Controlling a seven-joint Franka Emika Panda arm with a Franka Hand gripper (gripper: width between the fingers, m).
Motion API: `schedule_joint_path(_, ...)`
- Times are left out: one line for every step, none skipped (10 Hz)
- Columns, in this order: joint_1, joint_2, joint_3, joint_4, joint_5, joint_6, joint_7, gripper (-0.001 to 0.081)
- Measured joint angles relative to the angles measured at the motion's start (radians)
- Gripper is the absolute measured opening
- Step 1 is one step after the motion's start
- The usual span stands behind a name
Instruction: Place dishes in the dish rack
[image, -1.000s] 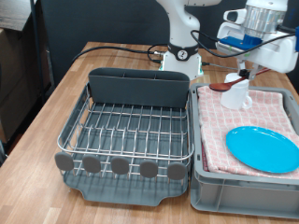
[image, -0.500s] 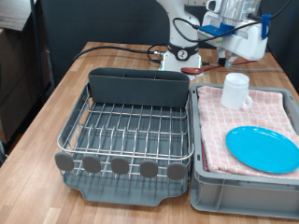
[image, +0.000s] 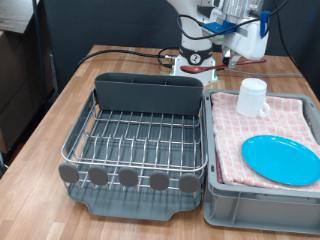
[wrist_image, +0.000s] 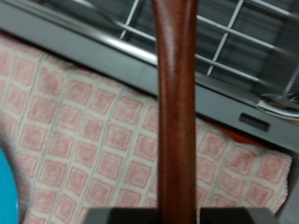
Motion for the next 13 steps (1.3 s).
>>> schedule_joint_path(-0.009, -0.018, -0.005, -0.013, 0.000, -0.010, 0.020, 0.0092)
schedule_joint_path(-0.017, -0.041, -0.014, -0.032, 0.000, -0.014, 0.030, 0.0092)
schedule_joint_path(-0.021, -0.067, -0.030, -0.055, 0.002, -0.017, 0.035, 0.0092)
schedule_joint_path(-0.023, -0.091, -0.051, -0.074, 0.005, -0.025, 0.038, 0.0092)
schedule_joint_path(-0.025, -0.114, -0.072, -0.088, 0.006, -0.040, 0.040, 0.0092)
schedule_joint_path(-0.026, -0.136, -0.095, -0.101, 0.006, -0.049, 0.041, 0.0092)
schedule_joint_path(-0.027, -0.156, -0.120, -0.113, 0.006, -0.061, 0.041, 0.0092)
schedule_joint_path(-0.027, -0.172, -0.148, -0.123, 0.018, -0.071, 0.038, 0.0092)
schedule_joint_path(-0.024, -0.182, -0.184, -0.131, 0.041, -0.080, 0.020, 0.0092)
schedule_joint_path(-0.020, -0.186, -0.222, -0.136, 0.070, -0.084, -0.007, 0.0092)
schedule_joint_path(-0.016, -0.186, -0.259, -0.139, 0.099, -0.087, -0.034, 0.0092)
schedule_joint_path(-0.012, -0.186, -0.292, -0.142, 0.123, -0.093, -0.060, 0.0092)
schedule_joint_path(-0.010, -0.186, -0.321, -0.145, 0.146, -0.103, -0.089, 0.0092)
